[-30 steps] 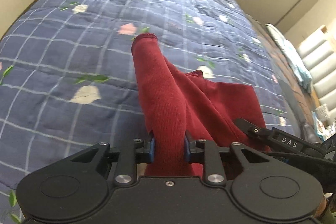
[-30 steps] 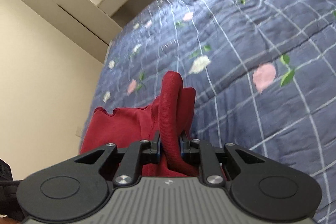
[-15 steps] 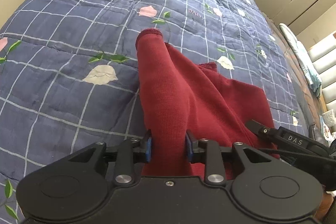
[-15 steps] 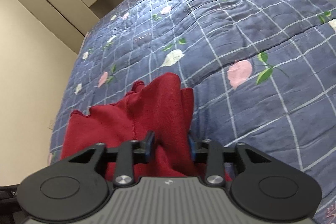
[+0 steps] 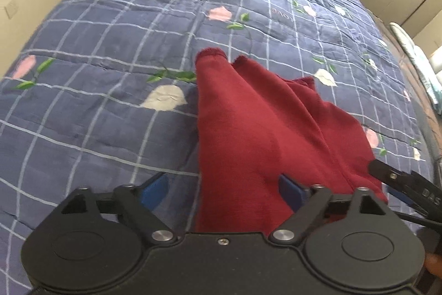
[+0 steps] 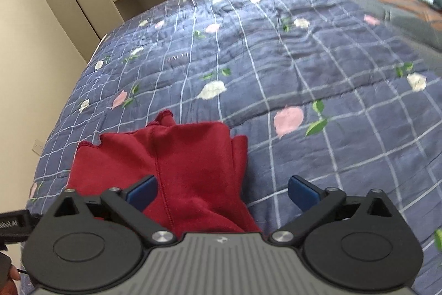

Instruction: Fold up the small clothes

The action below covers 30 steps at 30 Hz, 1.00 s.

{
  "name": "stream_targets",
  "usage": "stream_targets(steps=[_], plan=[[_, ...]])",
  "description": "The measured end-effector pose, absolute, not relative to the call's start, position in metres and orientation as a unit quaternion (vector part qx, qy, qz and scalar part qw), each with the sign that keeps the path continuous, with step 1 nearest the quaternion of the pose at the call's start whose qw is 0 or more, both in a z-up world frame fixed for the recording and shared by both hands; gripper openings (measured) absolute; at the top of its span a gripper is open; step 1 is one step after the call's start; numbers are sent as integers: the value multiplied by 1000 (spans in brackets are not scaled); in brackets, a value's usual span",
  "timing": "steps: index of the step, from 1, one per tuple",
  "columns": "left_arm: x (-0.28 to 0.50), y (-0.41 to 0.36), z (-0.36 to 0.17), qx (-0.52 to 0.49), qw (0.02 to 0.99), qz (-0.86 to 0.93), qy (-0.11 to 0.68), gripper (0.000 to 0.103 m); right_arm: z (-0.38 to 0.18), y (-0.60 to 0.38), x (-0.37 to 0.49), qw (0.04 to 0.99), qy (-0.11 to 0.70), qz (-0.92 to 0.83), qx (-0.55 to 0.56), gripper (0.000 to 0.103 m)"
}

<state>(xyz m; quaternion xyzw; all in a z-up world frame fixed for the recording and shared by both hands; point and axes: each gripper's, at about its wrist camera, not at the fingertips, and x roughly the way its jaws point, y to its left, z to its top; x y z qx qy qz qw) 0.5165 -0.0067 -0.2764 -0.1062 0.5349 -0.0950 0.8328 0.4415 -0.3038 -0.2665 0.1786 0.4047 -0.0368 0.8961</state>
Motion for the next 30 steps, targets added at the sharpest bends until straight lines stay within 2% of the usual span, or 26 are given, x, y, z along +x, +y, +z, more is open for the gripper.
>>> stream_targets(steps=[1, 5, 21, 30], plan=[[515, -6, -274, -103, 837, -89, 531, 98, -263, -303, 439, 900, 399, -37, 173, 103], [503, -3, -262, -93, 858, -70, 500, 102, -251, -300, 425, 914, 374, -33, 153, 103], [387, -17, -177, -68, 911, -23, 407, 102, -153, -311, 298, 959, 268, 35, 87, 103], [285, -33, -96, -71, 928, -4, 366, 102, -75, -333, 201, 966, 243, 68, 59, 103]])
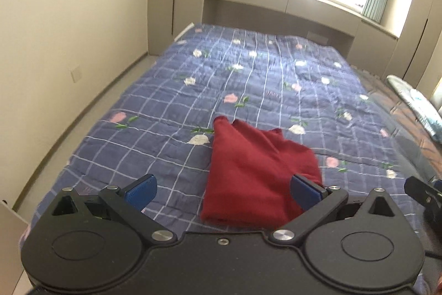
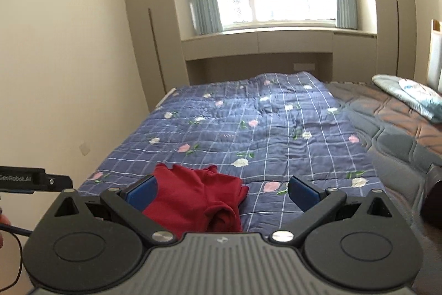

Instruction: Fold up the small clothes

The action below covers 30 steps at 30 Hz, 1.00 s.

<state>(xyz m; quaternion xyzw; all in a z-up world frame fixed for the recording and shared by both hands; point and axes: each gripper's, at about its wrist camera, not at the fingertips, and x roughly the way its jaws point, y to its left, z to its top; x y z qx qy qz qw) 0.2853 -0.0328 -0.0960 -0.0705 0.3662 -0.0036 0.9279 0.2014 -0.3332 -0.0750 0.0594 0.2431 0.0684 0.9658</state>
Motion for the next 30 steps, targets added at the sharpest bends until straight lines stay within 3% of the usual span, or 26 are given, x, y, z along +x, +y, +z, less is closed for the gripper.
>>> stream_targets(steps=[12, 18, 23, 30], plan=[[151, -53, -4, -47, 950, 18, 310, 102, -16, -344, 96, 966, 230, 104, 55, 103], [100, -54, 13, -37, 954, 38, 295, 102, -14, -345, 68, 962, 241, 115, 54, 103], [69, -49, 19, -37, 955, 69, 287, 102, -16, -339, 77, 947, 298, 82, 86, 103], [52, -25, 18, -61, 944, 123, 300, 102, -15, -325, 84, 949, 289, 106, 74, 103]])
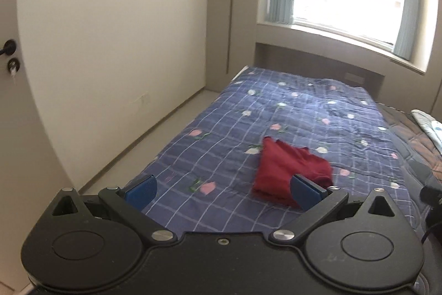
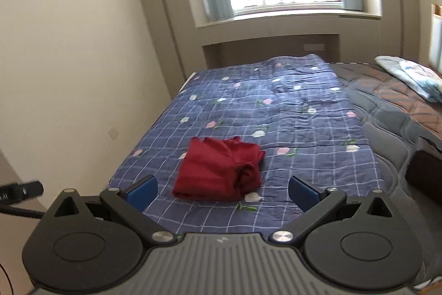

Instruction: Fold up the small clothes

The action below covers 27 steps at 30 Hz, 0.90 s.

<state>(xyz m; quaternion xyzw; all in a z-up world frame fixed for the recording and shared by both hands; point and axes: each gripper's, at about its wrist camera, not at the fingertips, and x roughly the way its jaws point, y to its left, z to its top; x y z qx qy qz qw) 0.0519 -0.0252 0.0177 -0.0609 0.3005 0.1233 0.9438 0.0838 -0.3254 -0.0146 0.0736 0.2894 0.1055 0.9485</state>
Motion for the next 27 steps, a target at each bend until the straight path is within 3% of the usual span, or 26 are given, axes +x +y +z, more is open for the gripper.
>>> stream_targets(steps=[27], plan=[[60, -6, 8, -73, 937, 123, 320, 102, -13, -307, 97, 950, 294, 100, 46, 103]])
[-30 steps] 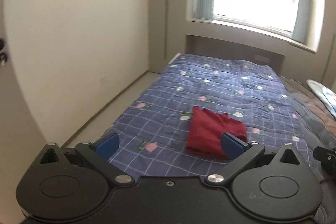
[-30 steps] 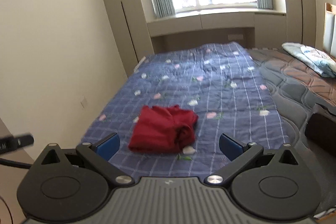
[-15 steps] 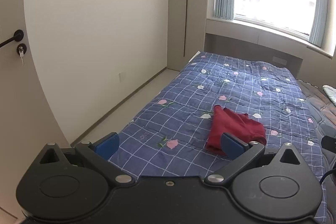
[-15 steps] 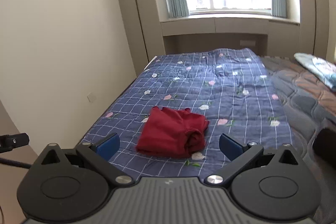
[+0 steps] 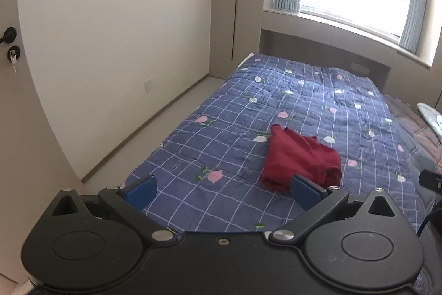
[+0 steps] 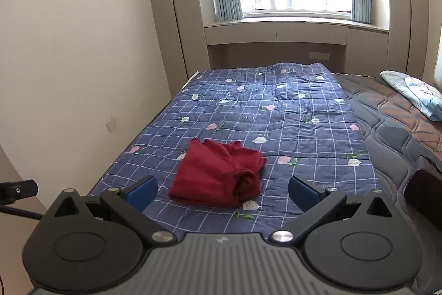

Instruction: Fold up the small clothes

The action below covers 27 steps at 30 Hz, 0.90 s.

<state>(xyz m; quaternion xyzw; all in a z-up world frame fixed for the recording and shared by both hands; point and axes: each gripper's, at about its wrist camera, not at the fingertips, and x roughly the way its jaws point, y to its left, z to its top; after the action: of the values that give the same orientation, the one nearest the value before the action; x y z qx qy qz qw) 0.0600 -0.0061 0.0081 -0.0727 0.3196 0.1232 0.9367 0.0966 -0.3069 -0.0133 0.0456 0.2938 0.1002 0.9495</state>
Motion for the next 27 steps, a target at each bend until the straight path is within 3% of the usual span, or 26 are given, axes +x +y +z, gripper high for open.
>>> stream_targets(steps=[27], plan=[[79, 26, 27, -83, 939, 124, 310, 102, 8, -280, 88, 958, 273, 76, 34, 103]])
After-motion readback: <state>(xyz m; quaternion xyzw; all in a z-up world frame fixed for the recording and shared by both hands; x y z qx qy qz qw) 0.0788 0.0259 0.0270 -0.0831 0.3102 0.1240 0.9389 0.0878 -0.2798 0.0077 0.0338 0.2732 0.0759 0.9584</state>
